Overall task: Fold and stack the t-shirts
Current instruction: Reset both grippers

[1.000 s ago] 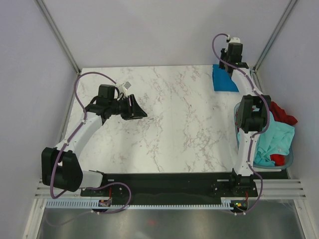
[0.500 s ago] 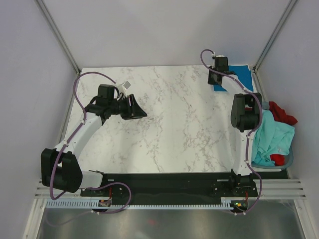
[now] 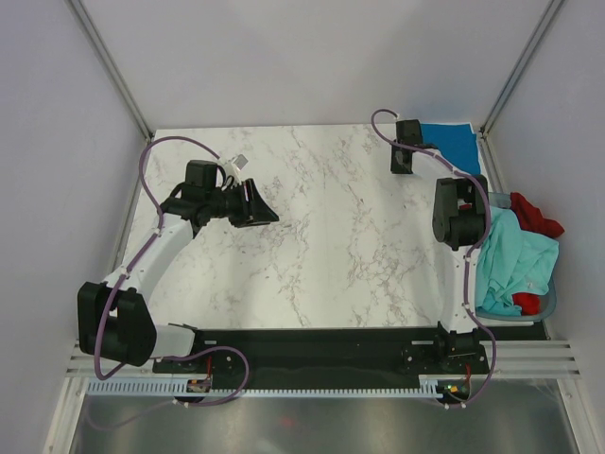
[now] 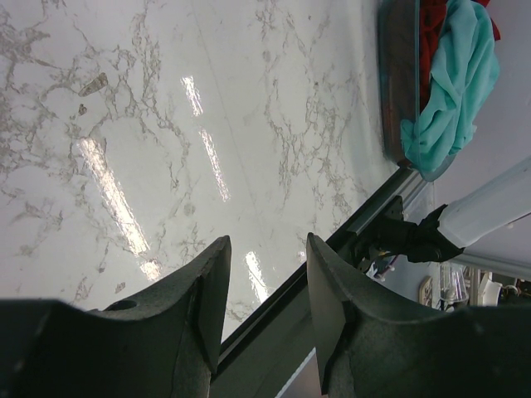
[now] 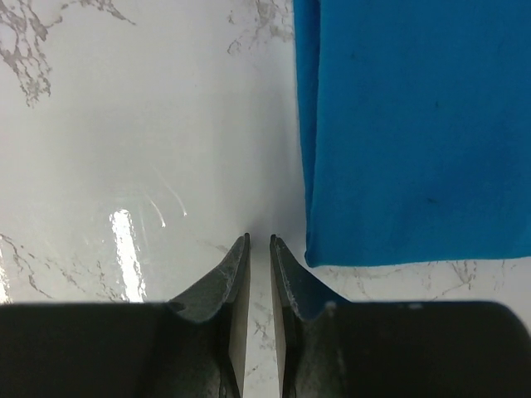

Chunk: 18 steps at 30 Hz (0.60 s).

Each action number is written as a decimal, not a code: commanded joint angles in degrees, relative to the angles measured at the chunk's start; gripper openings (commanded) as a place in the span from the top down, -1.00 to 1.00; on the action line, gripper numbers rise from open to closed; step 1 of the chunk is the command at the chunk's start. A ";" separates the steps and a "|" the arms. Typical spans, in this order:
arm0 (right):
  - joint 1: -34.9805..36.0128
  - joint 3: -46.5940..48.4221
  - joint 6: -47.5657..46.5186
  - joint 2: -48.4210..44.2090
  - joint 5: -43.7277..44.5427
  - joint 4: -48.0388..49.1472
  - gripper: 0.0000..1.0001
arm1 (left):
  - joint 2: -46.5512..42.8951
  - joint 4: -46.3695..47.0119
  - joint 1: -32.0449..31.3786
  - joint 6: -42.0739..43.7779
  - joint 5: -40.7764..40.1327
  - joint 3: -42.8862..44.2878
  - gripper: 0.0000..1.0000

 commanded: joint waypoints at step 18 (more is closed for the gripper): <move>-0.07 -3.98 0.64 -4.08 9.19 -1.35 0.56 | -2.29 1.22 0.05 2.53 -2.57 -0.91 0.00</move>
